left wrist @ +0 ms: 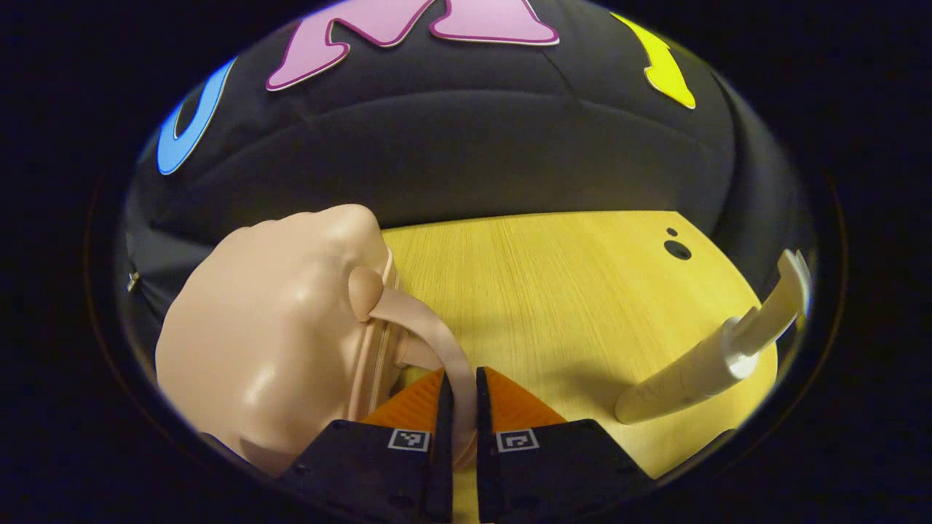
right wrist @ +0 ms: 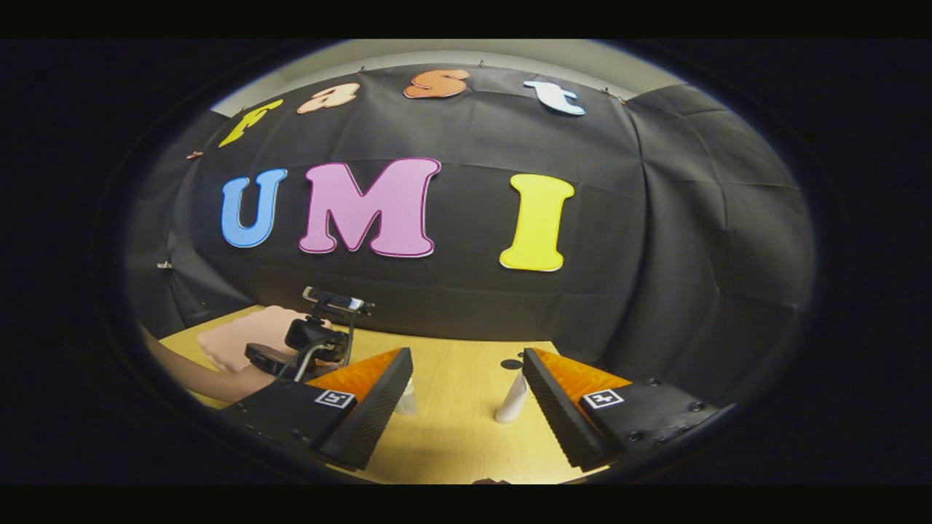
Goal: First open the suitcase, pack the skin care products into it, and then close the suitcase.
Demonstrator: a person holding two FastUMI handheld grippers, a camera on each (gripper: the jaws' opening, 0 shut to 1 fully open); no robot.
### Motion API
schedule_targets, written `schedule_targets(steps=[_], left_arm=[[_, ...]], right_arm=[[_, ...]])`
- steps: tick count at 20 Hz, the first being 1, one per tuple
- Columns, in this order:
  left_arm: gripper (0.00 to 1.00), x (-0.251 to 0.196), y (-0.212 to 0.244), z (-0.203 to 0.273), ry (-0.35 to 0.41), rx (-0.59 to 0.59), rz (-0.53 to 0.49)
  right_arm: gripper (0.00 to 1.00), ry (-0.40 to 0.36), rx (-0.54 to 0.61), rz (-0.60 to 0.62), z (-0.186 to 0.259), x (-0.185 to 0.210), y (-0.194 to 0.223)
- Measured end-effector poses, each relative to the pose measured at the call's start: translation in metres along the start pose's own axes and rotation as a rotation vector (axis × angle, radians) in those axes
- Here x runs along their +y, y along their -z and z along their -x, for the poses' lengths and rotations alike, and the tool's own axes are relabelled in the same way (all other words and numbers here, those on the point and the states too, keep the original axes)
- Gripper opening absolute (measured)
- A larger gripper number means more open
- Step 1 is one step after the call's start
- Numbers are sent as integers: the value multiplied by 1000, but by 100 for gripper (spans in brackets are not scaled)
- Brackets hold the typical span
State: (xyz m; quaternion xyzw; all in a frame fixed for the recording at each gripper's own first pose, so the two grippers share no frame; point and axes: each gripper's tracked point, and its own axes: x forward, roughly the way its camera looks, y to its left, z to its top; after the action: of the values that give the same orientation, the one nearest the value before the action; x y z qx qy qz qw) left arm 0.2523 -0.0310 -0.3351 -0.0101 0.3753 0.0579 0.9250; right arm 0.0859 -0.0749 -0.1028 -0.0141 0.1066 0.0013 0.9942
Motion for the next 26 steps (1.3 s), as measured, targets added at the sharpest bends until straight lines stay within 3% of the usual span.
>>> schedule_targets(steps=[6,10,16,19,21,26], left_arm=[[15,14,-79,68,51,-90,180],[14,62,-137,117,45,-104,163],[15,204,-185,170,-42,-131,123],[14,290,-197,176,-170,-155,13],[14,348,-199,168,-268,-172,-80],[14,466,-159,119,-344,-200,-105]], right_arm=[[97,-2,-26,8,1,8,-13],[97,-6,-52,13,2,22,-29],[97,-10,-69,8,10,55,-40],[97,-15,-58,4,12,71,-41],[97,-25,-45,-5,16,82,-40],[97,-3,4,26,21,97,-30]])
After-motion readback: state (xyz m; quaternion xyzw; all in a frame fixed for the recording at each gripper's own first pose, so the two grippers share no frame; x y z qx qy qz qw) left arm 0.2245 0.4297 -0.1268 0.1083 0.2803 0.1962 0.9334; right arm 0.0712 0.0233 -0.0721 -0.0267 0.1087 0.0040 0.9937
